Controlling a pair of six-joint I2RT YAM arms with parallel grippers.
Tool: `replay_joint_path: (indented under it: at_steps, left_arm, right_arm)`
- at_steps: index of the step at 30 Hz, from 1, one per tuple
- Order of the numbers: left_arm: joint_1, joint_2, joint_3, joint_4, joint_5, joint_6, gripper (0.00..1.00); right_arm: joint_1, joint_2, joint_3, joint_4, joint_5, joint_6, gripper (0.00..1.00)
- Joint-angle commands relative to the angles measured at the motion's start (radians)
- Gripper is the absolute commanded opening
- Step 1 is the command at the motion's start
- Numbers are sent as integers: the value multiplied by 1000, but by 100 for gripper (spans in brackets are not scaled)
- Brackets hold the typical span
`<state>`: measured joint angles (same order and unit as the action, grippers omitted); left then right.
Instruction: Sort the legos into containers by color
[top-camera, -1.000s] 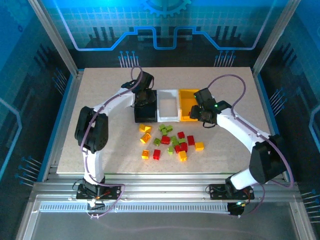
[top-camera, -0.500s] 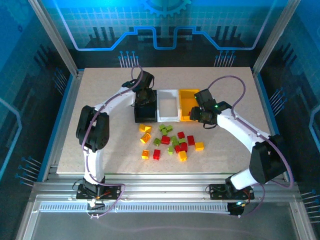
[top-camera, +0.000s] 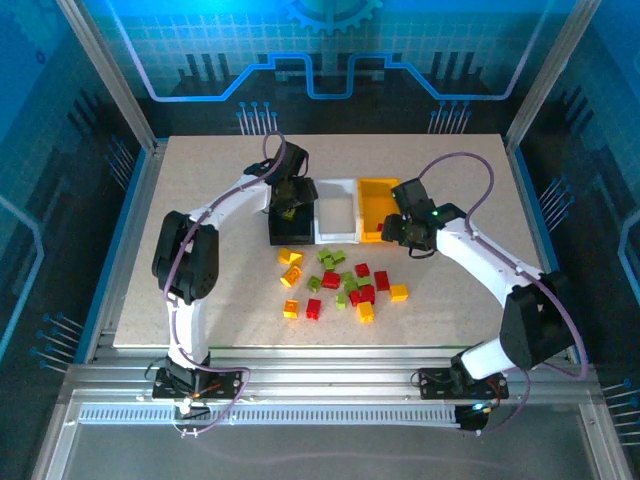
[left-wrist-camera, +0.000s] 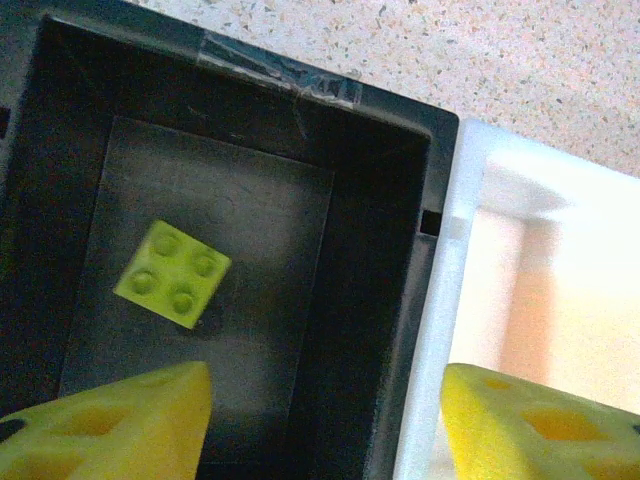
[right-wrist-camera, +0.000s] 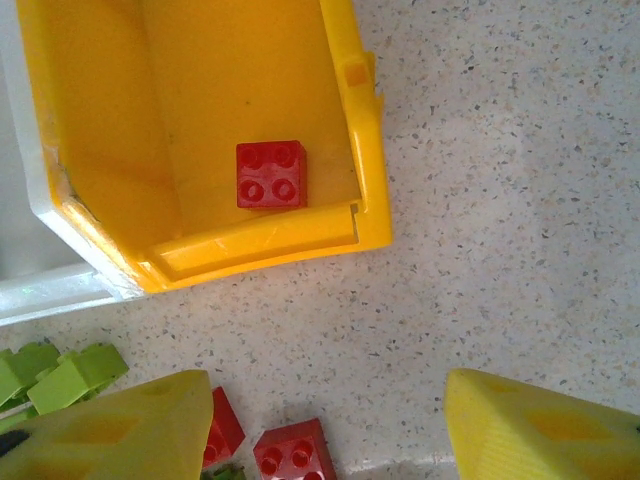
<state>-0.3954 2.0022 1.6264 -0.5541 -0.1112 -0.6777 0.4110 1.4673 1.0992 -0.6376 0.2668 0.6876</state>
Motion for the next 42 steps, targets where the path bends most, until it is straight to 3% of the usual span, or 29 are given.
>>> replay_joint_path:
  at_steps: [1,7,9,12,16,19,23,28,34,38,42]
  left_arm:
    - [4,-49,-20,5,31,-3,68]
    - [-5,-164,-102,72,97,-33,91]
    - [-17,-206,-140,95,117,-38,94]
    - [-35,-262,-200,124,139,-46,96]
    - [-43,-315,-285,156,175,-72,98]
    - [-43,-350,-335,167,190,-77,99]
    - [-42,-390,-384,162,203,-69,99]
    - [-43,-420,-416,158,217,-58,99]
    - [-40,-441,-429,161,230,-47,99]
    - [-40,-444,-440,179,241,-49,99]
    - [-33,-432,-447,185,250,-55,99]
  right_arm:
    - [-13,-33,-12,-26,-14,-8,64]
    - [-16,-53,-50,-43,-12,-19,65]
    - [-23,-51,-65,-39,-14,-21,65]
    - [-38,-27,-63,-16,-23,-33,60]
    - [-37,48,0,-5,-23,-41,44]
    - [-35,130,65,-38,13,-25,44]
    - [-53,216,157,-51,77,-32,54]
    - [-111,354,318,-142,106,-36,55]
    - [-151,504,472,-241,54,-76,56]
    - [-154,566,543,-289,17,-100,52]
    - [-154,596,560,-308,23,-106,39]
